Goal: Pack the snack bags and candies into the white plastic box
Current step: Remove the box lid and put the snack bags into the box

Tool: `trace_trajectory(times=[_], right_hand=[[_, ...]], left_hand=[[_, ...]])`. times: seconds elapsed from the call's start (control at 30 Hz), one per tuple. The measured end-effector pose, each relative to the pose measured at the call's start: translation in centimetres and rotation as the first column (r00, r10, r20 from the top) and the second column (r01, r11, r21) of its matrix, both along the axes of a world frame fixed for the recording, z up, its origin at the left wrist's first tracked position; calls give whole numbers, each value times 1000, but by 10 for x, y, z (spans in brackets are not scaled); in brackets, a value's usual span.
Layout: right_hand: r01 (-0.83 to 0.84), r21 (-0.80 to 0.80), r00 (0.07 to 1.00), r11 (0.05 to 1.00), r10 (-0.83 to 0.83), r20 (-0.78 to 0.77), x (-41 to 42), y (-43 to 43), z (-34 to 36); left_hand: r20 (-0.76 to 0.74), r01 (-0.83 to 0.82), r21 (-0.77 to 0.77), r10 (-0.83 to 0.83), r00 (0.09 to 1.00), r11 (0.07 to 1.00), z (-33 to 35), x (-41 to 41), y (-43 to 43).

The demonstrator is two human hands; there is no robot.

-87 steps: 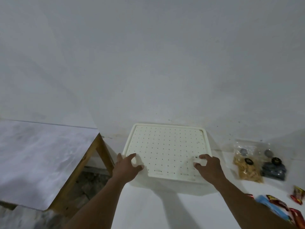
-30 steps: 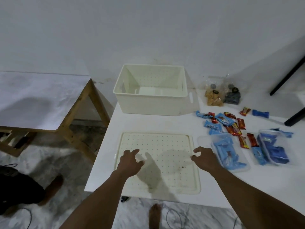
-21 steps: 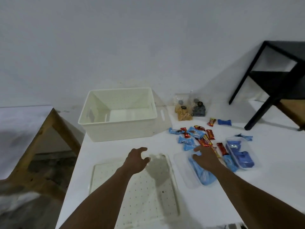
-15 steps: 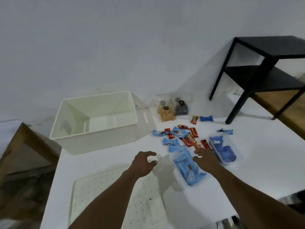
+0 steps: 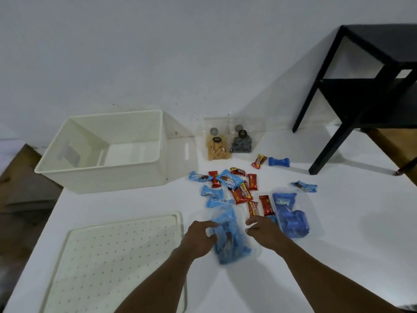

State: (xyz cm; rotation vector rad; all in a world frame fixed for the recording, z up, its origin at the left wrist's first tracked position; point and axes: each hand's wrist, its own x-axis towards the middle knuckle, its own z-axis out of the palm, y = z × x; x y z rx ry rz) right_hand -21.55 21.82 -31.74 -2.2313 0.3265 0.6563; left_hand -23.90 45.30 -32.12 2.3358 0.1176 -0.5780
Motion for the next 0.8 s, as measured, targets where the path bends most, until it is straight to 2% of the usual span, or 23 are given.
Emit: trace_trajectory(times=[0.17,0.27,0.4,0.53,0.6,0.7,0.8], right_hand=[[-102,10,994,995,102,28,32,-9,8],[-121,47,990,992,117,83,67,-10,27],[-159,-30,975,987,162,151,115,-15,48],[-101,6,972,995,97,214,163,-28,53],[-49,26,974,998,42,224,189,-33,54],[4,35,978,999,-11,209,231,-41,48],[50,115,979,992,-72,192,274,-45,36]], left_hand=[[59,65,132,-73,996,989,23,18,-11],[86,-21,108,11,996,994,33,47,-9],[167,-57,120,36,985,991,49,90,-13],[172,-98,22,93,981,995,29,152,-9],[130,-101,14,98,987,995,18,185,-6],[119,-89,13,86,989,996,38,221,-15],[92,-102,10,101,991,995,30,265,-14]])
